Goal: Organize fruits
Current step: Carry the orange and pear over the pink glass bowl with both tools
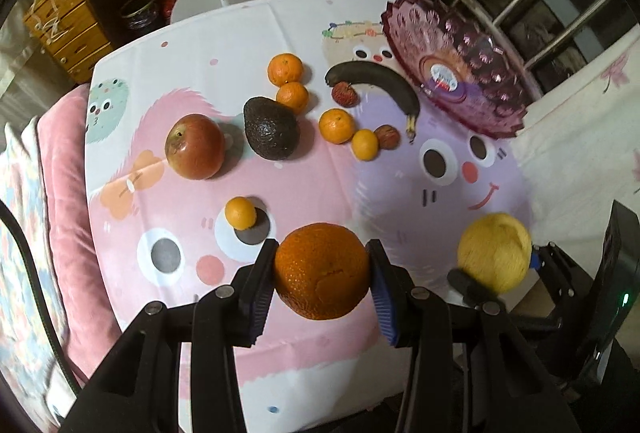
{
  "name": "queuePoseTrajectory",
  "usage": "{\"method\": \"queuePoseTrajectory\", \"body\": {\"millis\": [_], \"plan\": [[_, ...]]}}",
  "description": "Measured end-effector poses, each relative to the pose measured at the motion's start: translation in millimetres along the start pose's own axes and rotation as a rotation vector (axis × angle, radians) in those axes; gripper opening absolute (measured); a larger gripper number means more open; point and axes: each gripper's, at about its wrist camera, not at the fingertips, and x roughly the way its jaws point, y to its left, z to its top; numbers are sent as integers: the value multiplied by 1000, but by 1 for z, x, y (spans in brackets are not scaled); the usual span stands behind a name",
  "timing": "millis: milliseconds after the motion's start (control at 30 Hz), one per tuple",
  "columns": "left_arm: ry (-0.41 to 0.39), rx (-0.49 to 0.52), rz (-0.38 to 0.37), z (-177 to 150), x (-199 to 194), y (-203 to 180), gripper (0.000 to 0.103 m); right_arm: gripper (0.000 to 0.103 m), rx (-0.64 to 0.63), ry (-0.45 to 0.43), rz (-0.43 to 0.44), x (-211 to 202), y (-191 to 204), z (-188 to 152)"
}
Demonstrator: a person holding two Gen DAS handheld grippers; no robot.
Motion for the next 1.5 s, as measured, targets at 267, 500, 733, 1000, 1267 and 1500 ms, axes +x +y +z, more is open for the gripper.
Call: {"method": "queuePoseTrajectory", "body": {"millis": [267, 500, 733, 1000, 1267, 1500], "plan": [[-60, -123, 11, 9, -10, -39, 42, 74, -37, -27, 31, -27, -57, 38], [-136, -204, 14, 35, -16, -87, 42, 74, -107, -40, 60, -39, -107, 76], [-190, -240, 16, 66, -12, -124, 43, 74, -161, -50, 73, -39, -143, 109], [-189, -270, 17, 104, 24, -148, 43, 74, -160, -32, 80, -13, -175, 143], [-141, -297, -5, 138, 80, -161, 43, 74, -148, 56, 49, 28, -200, 153], [-87, -299, -8, 154, 120, -165, 43, 74, -173, 74, 22, 42, -206, 154]]}}
